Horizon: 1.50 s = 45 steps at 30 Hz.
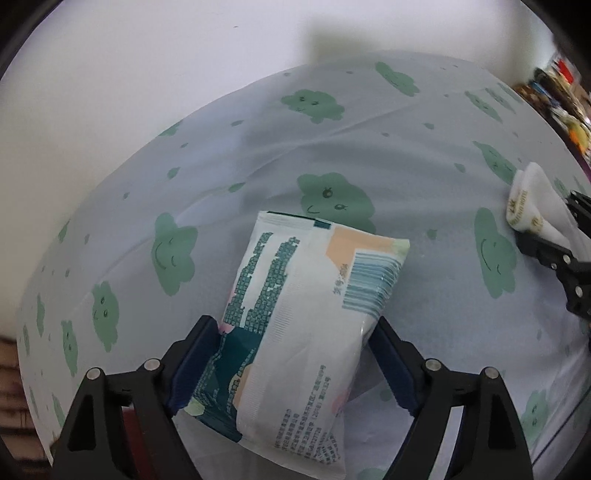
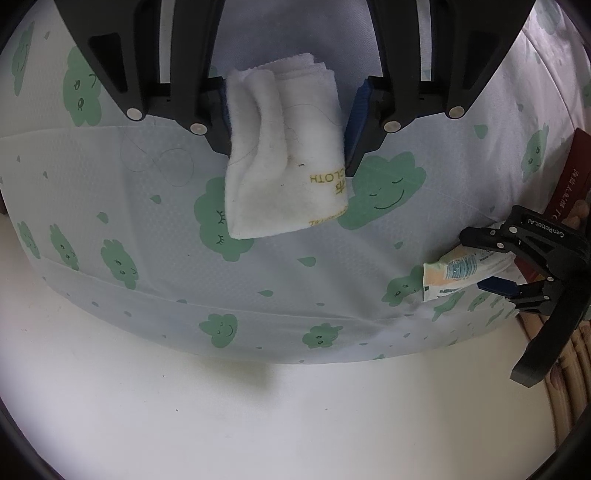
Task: Organize soft objects
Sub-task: 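Grasp the green-and-white wipes packet with the left gripper while the right holds the cloth, then carry the wipes packet into the tin and open the left gripper while the right holds the cloth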
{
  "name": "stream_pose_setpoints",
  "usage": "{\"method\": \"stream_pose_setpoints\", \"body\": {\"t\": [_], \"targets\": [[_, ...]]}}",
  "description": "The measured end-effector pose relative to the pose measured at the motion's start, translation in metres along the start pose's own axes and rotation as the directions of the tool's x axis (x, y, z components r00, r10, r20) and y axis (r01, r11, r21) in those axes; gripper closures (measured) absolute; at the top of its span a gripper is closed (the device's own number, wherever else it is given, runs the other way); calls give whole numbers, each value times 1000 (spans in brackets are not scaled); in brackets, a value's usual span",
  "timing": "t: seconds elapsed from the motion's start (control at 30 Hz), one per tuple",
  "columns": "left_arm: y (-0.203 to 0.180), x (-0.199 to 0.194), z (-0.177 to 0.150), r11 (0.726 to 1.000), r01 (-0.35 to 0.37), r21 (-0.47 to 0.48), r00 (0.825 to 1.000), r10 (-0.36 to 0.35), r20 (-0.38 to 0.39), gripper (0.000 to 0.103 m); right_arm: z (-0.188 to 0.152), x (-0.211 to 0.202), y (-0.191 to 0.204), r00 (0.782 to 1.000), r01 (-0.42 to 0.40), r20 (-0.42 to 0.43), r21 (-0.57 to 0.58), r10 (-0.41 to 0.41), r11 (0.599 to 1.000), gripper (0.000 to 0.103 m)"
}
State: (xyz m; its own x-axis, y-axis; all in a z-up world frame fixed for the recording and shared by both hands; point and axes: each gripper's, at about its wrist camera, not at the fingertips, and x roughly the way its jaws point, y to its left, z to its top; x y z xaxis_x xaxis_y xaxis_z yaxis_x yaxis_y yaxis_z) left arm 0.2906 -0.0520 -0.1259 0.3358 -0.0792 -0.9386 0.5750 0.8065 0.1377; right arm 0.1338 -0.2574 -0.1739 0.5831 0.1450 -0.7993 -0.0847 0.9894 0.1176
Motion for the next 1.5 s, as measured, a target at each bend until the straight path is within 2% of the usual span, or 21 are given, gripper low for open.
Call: {"method": "stream_pose_setpoints", "body": {"t": [0.03, 0.07, 0.17, 0.37, 0.73, 0.97, 1.17, 1.5], "targets": [[-1, -1, -2, 1000, -15, -22, 1000, 15, 0, 21, 0, 0, 1, 1000, 3, -1, -3, -3, 1000, 56], [-3, -4, -3, 999, -23, -34, 1000, 23, 2, 29, 0, 1, 1, 1000, 3, -1, -5, -3, 1000, 56], [-8, -7, 0, 996, -49, -79, 999, 50, 11, 41, 1, 1, 1, 1000, 3, -2, -5, -3, 1000, 56], [-20, -19, -7, 986, -123, -108, 991, 127, 31, 48, 2, 1, 1, 1000, 12, -4, -13, -12, 1000, 56], [-52, -70, -14, 979, -154, -135, 979, 170, 113, 49, 1, 2, 2, 1000, 16, -5, -18, -16, 1000, 56], [-58, -102, -28, 970, -162, -181, 973, 188, 136, 49, 1, 2, 3, 1000, 21, -6, -22, -21, 1000, 56], [-48, -121, -43, 965, -151, -215, 974, 183, 136, 49, 1, 2, 2, 1000, 21, -6, -23, -21, 1000, 56], [-8, -169, -77, 935, -157, -317, 963, 216, 159, 49, 1, 2, 2, 1000, 24, -7, -27, -24, 999, 56]]}}
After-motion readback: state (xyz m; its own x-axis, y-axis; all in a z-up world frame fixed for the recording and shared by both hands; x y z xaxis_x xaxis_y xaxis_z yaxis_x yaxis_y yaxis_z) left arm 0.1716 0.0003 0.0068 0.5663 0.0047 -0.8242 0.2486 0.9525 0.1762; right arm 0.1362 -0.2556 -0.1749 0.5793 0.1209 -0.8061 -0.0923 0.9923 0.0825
